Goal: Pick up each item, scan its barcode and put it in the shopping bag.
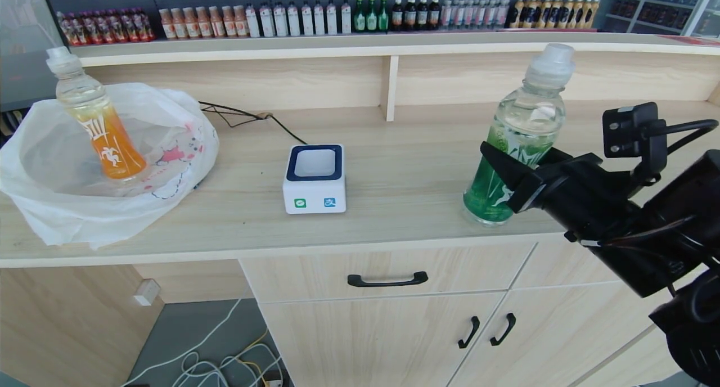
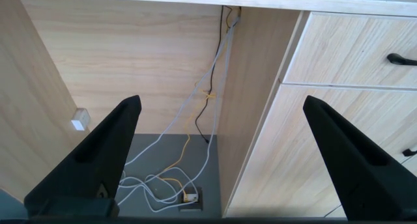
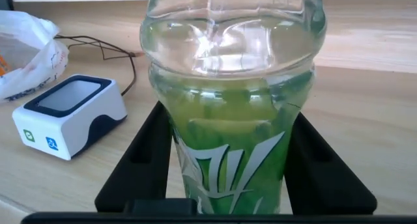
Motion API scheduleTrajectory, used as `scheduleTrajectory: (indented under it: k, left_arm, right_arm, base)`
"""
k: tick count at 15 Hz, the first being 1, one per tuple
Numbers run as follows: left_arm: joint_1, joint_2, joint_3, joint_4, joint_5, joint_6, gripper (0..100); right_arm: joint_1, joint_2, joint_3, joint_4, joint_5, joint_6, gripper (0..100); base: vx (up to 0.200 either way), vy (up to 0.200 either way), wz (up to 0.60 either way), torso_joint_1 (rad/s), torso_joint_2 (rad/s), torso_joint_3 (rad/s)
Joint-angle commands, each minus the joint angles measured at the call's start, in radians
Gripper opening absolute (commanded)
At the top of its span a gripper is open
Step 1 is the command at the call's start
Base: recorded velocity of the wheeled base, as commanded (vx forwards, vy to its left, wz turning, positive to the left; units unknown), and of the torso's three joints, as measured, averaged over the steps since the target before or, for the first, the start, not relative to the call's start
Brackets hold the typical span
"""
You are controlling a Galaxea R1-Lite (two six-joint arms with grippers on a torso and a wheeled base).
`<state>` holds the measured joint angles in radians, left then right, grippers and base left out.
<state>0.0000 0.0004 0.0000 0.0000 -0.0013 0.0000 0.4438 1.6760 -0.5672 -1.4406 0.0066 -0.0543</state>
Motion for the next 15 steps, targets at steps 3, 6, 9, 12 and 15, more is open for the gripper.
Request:
scheduleTrajectory:
  k: [3, 6, 9, 12, 15]
  left_arm:
    - [0.000, 0.000, 0.000, 0.000, 0.000, 0.000, 100]
    - [-0.002, 0.000, 0.000, 0.000, 0.000, 0.000, 100]
    - [0.000, 0.000, 0.000, 0.000, 0.000, 0.000, 100]
    - [0.000, 0.000, 0.000, 0.000, 0.000, 0.000, 100]
    - [0.000, 0.000, 0.000, 0.000, 0.001, 0.000, 100]
  right_arm:
    - [0.013, -0.088, 0.059, 0.000, 0.009, 0.004, 0]
    - [0.013, -0.090, 0.061, 0.000, 0.009, 0.004, 0]
    - [0.009, -0.048, 0.029, 0.000, 0.009, 0.005, 0]
    - [-0.011, -0.044, 0.017, -0.001, 0.009, 0.005, 0]
    - [-0.016, -0.010, -0.036, 0.000, 0.009, -0.001, 0]
  base:
    - [0.000, 0.000, 0.00, 0.000, 0.00, 0.000]
    - [0.000, 0.000, 0.00, 0.000, 0.00, 0.000]
    - [0.000, 0.000, 0.00, 0.000, 0.00, 0.000]
    - [0.000, 0.000, 0.00, 0.000, 0.00, 0.000]
    - [0.000, 0.000, 0.00, 0.000, 0.00, 0.000]
